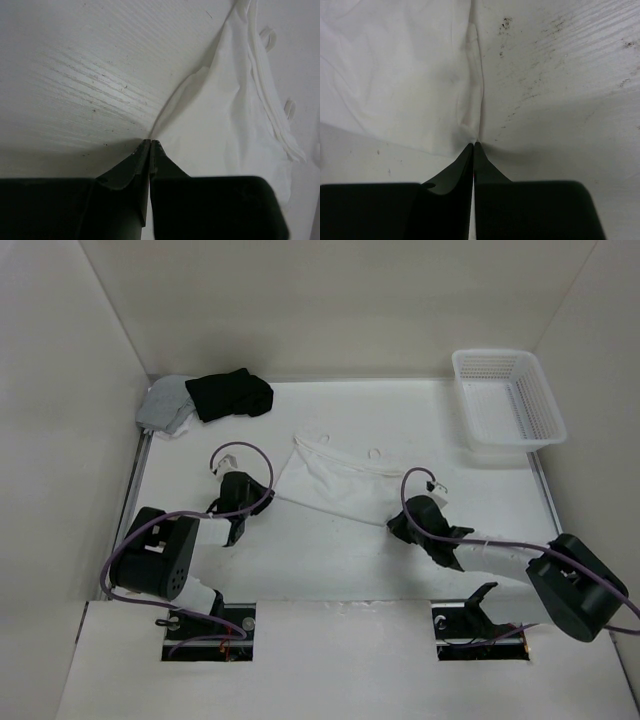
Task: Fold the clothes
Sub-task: Fold the tank top
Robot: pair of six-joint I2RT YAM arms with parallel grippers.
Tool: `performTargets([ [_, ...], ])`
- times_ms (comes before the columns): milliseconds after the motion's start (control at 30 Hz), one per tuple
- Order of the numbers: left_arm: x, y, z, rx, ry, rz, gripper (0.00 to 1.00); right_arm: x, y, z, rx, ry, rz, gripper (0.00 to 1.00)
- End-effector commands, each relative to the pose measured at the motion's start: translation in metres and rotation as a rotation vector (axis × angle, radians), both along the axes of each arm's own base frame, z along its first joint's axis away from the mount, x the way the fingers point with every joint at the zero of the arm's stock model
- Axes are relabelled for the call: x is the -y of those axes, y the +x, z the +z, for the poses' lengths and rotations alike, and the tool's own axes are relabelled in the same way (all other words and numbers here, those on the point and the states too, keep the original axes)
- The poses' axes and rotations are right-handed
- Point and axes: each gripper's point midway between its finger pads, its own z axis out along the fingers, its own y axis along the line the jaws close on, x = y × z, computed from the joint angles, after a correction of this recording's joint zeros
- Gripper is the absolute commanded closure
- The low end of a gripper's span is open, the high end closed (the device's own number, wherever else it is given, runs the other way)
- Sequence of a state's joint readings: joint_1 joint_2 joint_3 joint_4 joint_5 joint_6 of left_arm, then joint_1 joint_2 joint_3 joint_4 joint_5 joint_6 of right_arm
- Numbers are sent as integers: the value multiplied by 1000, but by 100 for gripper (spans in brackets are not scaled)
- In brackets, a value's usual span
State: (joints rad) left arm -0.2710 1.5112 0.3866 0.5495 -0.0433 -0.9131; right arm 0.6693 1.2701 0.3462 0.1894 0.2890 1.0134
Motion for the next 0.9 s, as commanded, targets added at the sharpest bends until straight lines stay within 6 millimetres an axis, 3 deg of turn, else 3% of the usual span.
performTargets([
  [0, 8, 3, 32, 97, -52, -21, 100, -4, 8, 18, 56, 2, 12, 98],
  [133, 6, -9, 68, 162, -77, -24, 100, -11, -9, 44, 102, 19, 61, 99],
  [267, 1, -33, 125, 261, -90, -29, 100, -5, -38, 94, 178, 12, 107, 99],
  [400, -16, -72, 190, 371, -94, -8, 100, 18, -69, 152, 251, 14, 128, 99],
  [500, -26, -111, 225, 421, -113, -8, 100, 26, -92, 188, 279, 43, 175, 99],
  [700, -42, -165, 252, 435, -150, 1, 100, 14, -131, 234, 289, 161, 309, 99],
  [800, -48, -165, 245, 414, -113, 20, 100, 2, -133, 231, 294, 139, 343, 97],
  [867, -45, -154, 228, 370, -91, 20, 100, -5, -119, 219, 302, 69, 326, 97],
])
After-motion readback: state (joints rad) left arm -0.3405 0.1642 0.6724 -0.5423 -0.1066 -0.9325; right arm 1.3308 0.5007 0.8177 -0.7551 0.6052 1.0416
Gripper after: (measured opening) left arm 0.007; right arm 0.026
